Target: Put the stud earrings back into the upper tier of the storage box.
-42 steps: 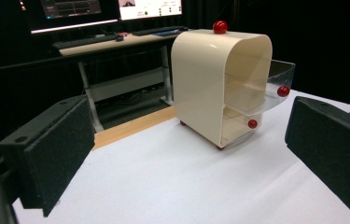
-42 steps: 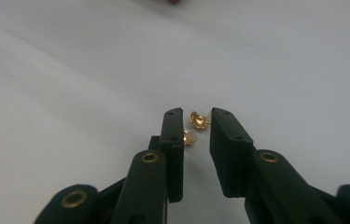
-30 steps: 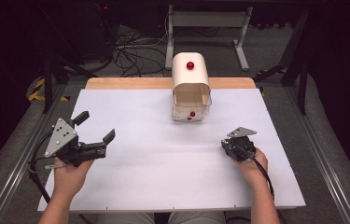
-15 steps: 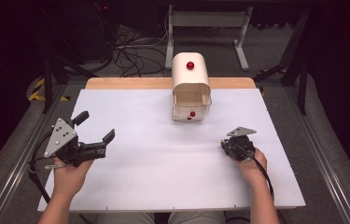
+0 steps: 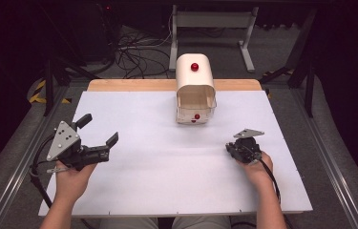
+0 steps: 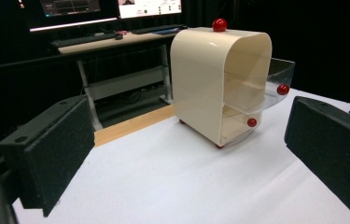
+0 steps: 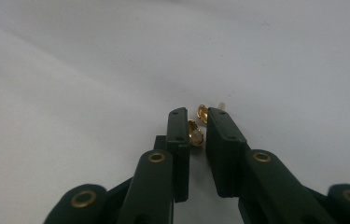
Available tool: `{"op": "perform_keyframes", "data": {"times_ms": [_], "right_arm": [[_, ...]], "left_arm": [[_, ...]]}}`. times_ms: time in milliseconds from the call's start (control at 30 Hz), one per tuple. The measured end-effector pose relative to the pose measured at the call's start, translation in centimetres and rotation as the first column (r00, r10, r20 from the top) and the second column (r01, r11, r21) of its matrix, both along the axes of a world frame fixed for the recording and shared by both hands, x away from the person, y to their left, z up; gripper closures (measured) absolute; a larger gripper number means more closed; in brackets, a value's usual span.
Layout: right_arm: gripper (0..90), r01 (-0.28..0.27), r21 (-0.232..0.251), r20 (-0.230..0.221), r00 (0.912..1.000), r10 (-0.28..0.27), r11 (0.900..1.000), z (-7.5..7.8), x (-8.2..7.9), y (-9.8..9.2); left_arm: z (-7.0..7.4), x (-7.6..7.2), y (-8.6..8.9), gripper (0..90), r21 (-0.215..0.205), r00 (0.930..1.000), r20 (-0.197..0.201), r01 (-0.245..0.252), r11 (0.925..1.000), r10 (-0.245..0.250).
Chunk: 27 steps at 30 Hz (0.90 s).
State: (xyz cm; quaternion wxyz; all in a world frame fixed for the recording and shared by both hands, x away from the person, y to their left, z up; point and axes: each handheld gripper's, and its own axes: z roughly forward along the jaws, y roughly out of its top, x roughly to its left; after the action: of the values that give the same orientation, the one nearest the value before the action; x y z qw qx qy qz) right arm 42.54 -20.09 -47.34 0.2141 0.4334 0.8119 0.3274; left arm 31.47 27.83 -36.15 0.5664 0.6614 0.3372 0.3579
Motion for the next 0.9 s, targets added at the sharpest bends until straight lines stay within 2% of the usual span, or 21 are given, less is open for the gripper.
{"op": "perform_keyframes", "data": {"times_ms": [267,500,600,900], "right_arm": [[82.1,0.016,0.028,-0.015,0.9998,-0.016,0.999,-0.02,0.11,-0.08],[82.7,0.025,0.029,-0.014,0.9996,-0.024,0.999,-0.02,0.07,-0.02],[85.2,0.024,0.026,-0.010,0.9997,-0.024,0.999,-0.02,0.05,0.00],[85.4,0.007,0.032,0.010,0.9999,-0.008,0.999,0.05,-0.05,0.32]], "left_arm": [[-0.01,0.02,0.02,2.3,0.001,1.0000,-0.001,0.002,1.0000,-0.002],[0.02,-0.02,0.01,2.3,0.001,1.0000,0.000,0.000,1.0000,0.000],[0.04,-0.04,0.00,2.3,-0.001,1.0000,0.002,0.000,1.0000,0.000],[0.07,-0.05,0.08,2.3,0.002,1.0000,0.002,-0.001,1.0000,0.001]]}}
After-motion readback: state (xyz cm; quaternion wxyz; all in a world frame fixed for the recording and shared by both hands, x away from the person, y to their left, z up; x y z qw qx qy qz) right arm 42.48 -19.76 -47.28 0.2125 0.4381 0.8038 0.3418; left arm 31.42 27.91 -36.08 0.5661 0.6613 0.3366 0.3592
